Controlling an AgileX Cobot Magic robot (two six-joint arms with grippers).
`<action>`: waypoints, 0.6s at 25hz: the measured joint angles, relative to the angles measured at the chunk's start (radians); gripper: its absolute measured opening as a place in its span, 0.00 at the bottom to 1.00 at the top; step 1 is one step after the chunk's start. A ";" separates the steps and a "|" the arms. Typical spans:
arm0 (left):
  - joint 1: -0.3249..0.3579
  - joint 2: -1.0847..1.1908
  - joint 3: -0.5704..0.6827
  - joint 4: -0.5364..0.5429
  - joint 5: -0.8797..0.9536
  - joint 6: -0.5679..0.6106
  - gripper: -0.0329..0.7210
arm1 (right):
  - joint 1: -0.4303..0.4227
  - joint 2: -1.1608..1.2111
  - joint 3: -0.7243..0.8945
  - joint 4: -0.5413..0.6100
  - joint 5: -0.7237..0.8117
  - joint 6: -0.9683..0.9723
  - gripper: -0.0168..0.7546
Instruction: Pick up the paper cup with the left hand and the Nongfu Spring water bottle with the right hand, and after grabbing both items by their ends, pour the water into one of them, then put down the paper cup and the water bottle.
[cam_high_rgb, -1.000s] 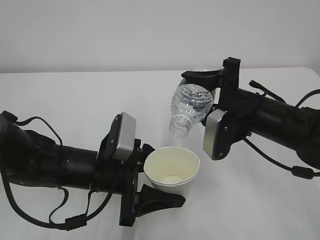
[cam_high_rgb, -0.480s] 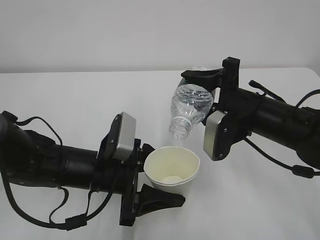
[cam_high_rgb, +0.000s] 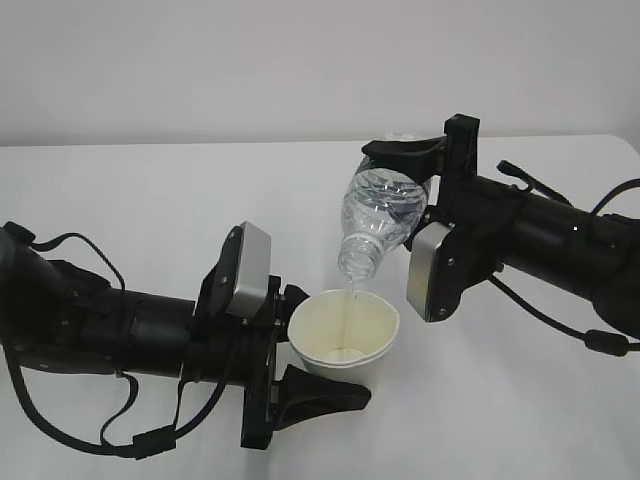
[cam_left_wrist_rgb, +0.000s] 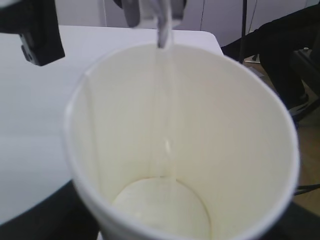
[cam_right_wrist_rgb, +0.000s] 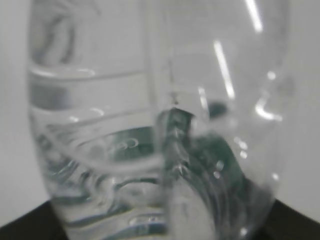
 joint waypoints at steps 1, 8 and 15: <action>0.000 0.000 0.000 0.000 0.000 0.000 0.71 | 0.000 0.000 0.000 0.000 0.000 0.000 0.60; 0.000 0.000 0.000 0.000 0.000 0.000 0.71 | 0.000 0.000 0.000 0.000 0.000 -0.001 0.60; 0.000 0.000 0.000 -0.002 0.000 0.000 0.71 | 0.000 0.000 0.000 0.000 -0.001 -0.001 0.60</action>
